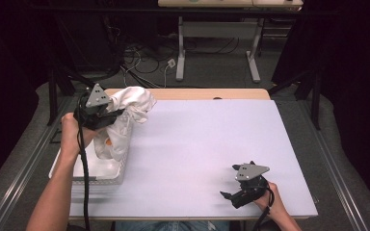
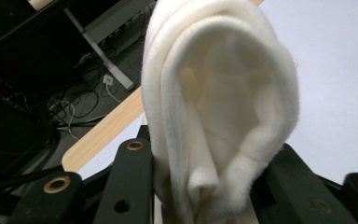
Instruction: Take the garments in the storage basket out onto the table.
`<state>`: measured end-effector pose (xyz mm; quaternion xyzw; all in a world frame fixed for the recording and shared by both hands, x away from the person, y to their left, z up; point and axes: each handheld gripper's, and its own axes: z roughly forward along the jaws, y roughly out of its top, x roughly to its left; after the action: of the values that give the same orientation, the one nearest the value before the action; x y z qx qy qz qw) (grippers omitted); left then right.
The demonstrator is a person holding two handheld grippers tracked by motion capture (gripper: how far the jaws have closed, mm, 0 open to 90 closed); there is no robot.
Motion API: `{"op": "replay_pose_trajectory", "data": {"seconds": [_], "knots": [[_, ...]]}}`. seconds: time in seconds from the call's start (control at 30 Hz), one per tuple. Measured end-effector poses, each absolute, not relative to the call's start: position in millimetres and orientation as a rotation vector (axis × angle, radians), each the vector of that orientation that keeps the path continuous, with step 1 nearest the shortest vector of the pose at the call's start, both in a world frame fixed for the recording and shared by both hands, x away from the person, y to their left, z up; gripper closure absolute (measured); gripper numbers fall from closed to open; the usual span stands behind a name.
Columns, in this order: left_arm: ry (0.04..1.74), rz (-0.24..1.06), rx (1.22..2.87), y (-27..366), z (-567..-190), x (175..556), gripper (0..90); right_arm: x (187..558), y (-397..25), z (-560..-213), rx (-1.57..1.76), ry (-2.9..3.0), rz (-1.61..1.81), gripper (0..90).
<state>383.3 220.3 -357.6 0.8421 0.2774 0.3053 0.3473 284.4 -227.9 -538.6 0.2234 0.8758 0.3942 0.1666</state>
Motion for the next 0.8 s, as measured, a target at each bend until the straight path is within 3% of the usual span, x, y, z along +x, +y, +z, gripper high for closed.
{"op": "replay_pose_trajectory", "data": {"seconds": [0.8], "knots": [[0.619,0.747,2.197,186.1,-348.1,390.0,69.0,284.9,-229.0,-538.5,0.63,2.489,1.125,2.0]]}}
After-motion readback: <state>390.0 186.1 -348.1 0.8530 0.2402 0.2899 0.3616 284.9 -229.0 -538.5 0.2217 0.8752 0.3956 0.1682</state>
